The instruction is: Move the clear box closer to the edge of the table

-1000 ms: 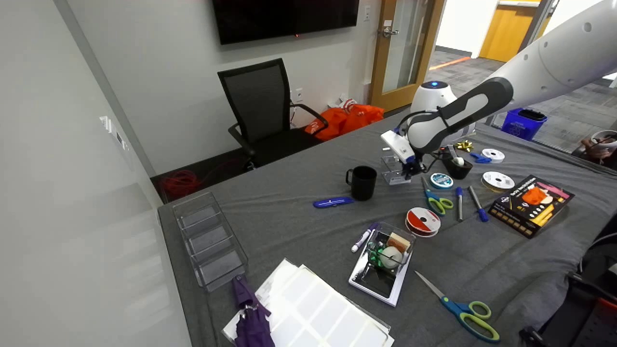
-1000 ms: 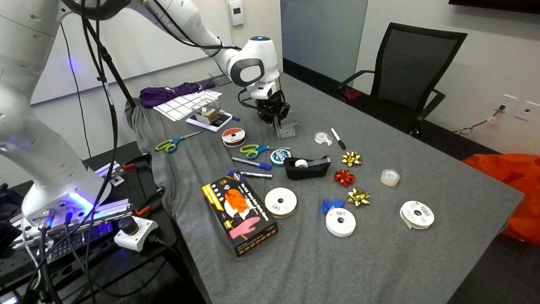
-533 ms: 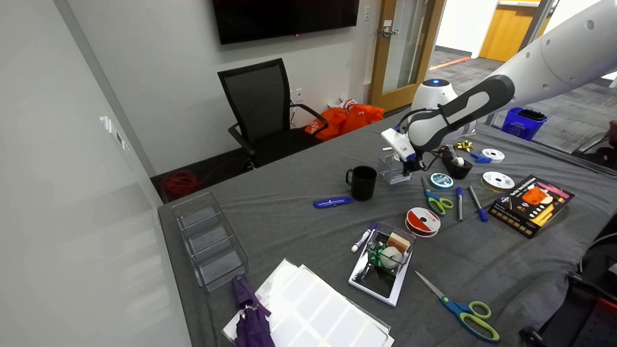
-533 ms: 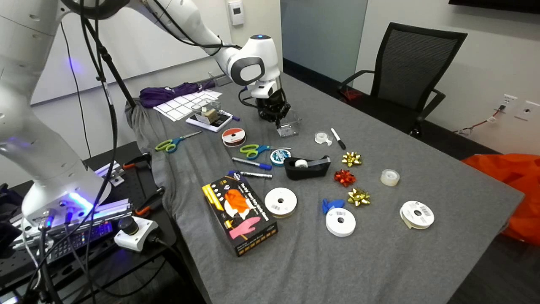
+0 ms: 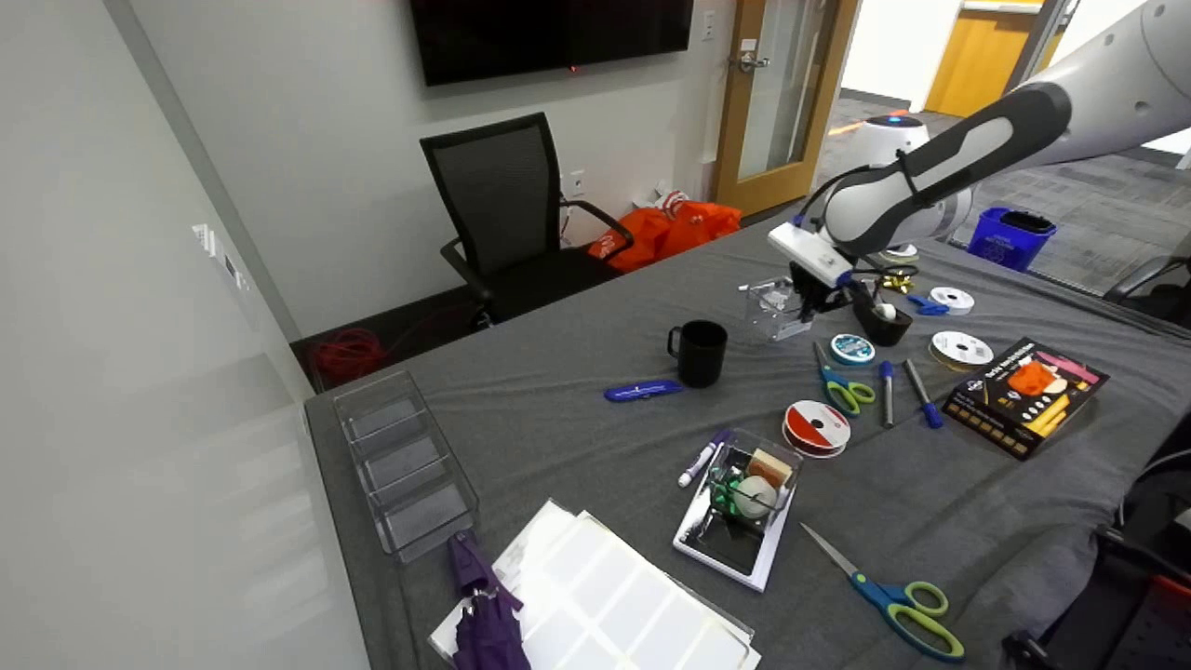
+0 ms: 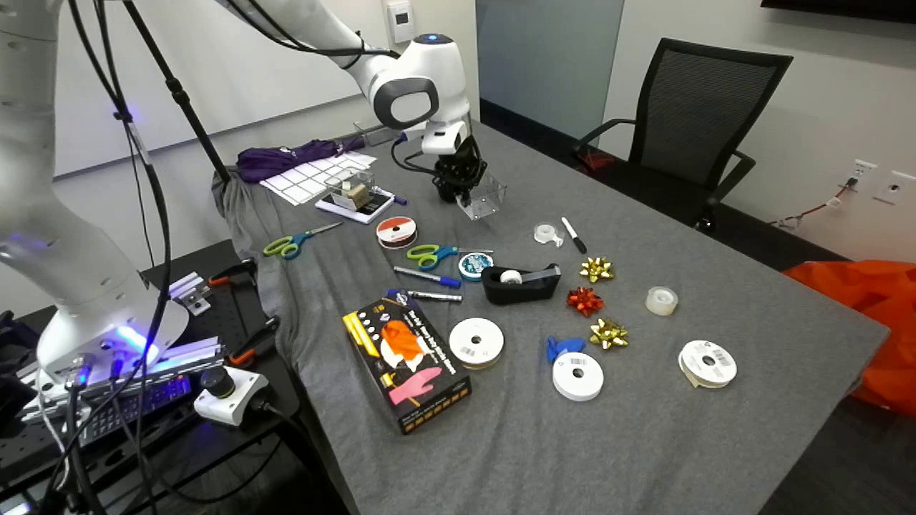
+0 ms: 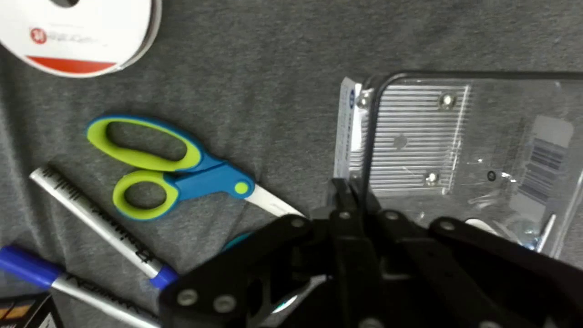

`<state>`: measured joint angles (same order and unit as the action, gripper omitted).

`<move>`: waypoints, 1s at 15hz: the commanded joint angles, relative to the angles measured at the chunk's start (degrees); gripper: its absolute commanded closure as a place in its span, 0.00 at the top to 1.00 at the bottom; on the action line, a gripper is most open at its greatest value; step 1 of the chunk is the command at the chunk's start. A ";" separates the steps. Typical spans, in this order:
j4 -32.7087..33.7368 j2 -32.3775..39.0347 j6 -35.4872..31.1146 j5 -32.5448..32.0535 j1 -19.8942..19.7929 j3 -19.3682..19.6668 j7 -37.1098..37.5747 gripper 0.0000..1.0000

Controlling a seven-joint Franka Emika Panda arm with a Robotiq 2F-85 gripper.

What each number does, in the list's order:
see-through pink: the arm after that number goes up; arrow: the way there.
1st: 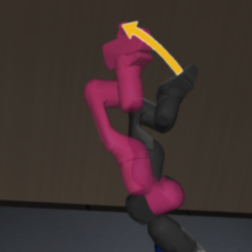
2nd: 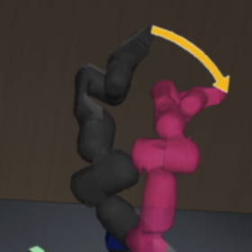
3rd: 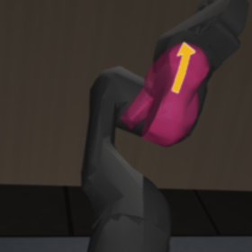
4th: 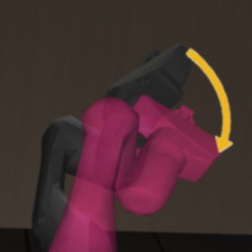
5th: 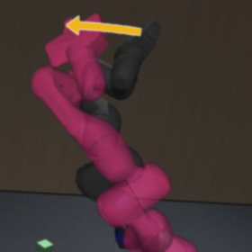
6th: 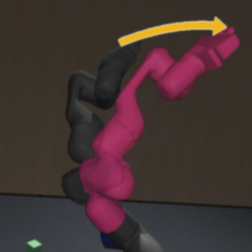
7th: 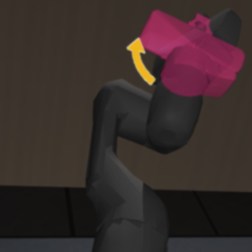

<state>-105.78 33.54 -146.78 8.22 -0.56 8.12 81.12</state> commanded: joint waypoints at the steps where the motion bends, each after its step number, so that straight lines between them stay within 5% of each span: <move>1: -11.84 -9.29 -2.55 1.54 -2.47 -1.85 -10.54 0.01; 15: -48.75 -28.52 -19.70 8.20 -0.90 -5.56 -34.54 0.01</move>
<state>-147.59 9.55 -162.75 14.05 -1.39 3.57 51.34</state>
